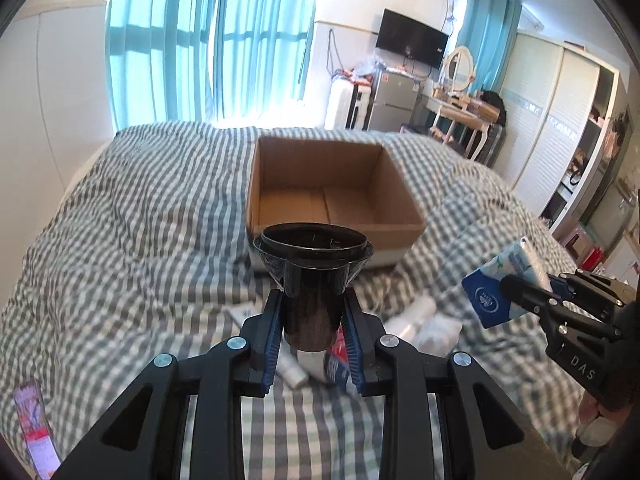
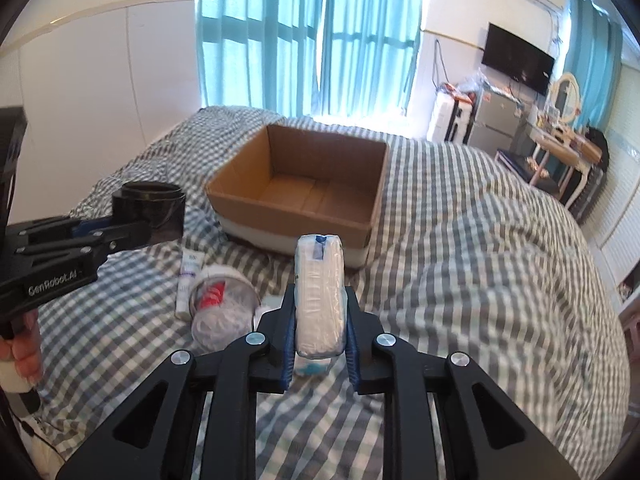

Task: Organize objects
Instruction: 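Carry the black lid and packet into the box and open both tools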

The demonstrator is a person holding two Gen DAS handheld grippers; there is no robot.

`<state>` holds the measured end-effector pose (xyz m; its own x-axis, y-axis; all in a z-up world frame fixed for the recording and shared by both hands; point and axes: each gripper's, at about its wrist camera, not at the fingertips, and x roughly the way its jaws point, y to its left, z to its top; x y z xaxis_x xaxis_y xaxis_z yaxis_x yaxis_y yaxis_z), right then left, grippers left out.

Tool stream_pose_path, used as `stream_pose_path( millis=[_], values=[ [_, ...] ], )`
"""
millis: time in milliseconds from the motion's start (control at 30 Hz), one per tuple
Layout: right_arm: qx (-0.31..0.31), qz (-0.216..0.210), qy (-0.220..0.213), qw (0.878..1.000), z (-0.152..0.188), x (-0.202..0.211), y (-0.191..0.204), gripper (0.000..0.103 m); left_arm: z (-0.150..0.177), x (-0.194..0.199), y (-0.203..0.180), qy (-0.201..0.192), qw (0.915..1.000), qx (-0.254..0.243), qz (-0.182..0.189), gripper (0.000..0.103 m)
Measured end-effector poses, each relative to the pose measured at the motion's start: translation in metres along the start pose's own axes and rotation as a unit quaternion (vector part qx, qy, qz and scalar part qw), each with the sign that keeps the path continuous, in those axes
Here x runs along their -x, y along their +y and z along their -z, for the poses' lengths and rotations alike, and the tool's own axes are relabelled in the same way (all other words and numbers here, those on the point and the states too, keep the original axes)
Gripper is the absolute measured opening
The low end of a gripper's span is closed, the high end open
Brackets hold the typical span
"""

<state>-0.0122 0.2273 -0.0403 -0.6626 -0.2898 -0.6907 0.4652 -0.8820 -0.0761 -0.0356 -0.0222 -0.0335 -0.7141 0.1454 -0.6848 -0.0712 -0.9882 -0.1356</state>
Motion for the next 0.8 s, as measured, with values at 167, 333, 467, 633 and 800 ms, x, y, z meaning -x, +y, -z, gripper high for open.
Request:
stream_pose_path(
  millis=[167, 333, 467, 633, 800],
  values=[
    [0.019, -0.006, -0.018, 1.0, -0.036, 0.005, -0.003, 0.019, -0.034, 0.0, -0.003, -0.014, 0.9998, -0.012, 0.002, 0.028],
    [0.029, -0.015, -0.042, 0.999, -0.085, 0.004, -0.009, 0.019, -0.077, -0.008, -0.007, -0.032, 0.9992, -0.022, 0.006, 0.028],
    [0.023, -0.024, -0.047, 0.998, -0.124, -0.014, -0.015, 0.019, -0.11, -0.026, -0.008, -0.038, 0.9988, -0.032, -0.003, 0.028],
    [0.003, -0.036, -0.028, 0.999, -0.163, -0.064, -0.025, 0.019, -0.14, -0.063, -0.005, -0.031, 0.9985, -0.041, -0.02, 0.028],
    [-0.013, -0.038, 0.0, 0.999, -0.183, -0.129, -0.036, 0.019, -0.155, -0.111, 0.001, -0.01, 0.999, -0.038, -0.022, 0.028]
  ],
)
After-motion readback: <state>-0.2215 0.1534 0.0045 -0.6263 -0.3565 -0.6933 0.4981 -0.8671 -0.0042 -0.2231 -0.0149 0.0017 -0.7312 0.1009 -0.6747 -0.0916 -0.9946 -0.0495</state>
